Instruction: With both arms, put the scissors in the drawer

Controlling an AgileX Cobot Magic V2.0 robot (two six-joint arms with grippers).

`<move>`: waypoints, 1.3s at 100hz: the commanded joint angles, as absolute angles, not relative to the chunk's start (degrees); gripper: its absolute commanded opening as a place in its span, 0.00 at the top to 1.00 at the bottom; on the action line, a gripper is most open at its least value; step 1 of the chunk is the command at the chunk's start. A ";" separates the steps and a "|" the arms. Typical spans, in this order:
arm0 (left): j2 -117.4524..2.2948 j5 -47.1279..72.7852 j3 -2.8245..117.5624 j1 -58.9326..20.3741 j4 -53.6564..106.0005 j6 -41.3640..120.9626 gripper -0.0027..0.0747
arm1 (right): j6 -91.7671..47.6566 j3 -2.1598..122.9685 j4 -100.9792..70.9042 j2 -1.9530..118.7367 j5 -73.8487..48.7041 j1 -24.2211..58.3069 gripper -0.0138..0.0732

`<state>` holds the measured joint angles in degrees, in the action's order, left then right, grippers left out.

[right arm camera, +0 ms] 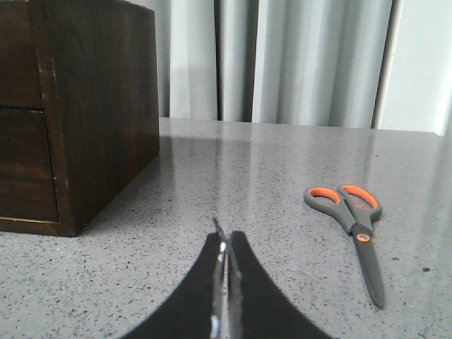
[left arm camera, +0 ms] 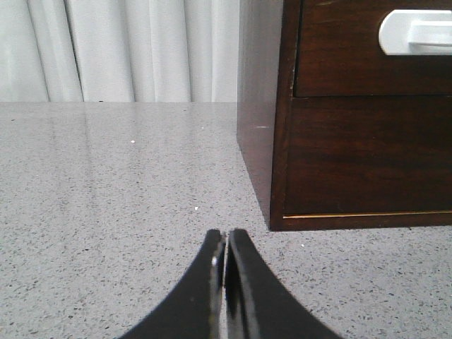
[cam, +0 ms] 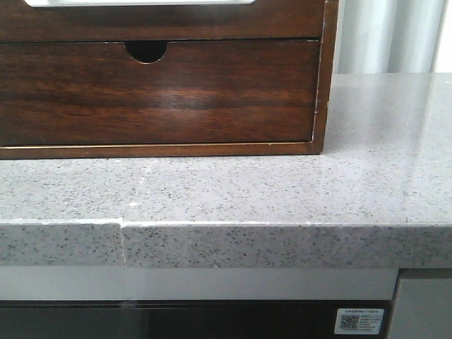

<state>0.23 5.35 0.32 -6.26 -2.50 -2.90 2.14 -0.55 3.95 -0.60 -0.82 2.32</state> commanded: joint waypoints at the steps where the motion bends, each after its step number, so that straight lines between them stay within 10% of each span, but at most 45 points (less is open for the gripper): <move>1: 2.08 0.77 -1.72 -6.11 -2.12 -3.37 0.99 | 1.83 -1.55 4.32 -1.82 3.78 2.00 0.92; 97: 2.08 -2.45 -0.38 -6.11 -0.87 -3.37 0.99 | 1.83 0.59 0.37 -1.82 2.66 1.97 0.92; 130: -2.78 13.64 16.19 -6.11 3.90 -3.37 0.99 | 1.83 17.50 1.45 4.97 -13.46 1.97 0.92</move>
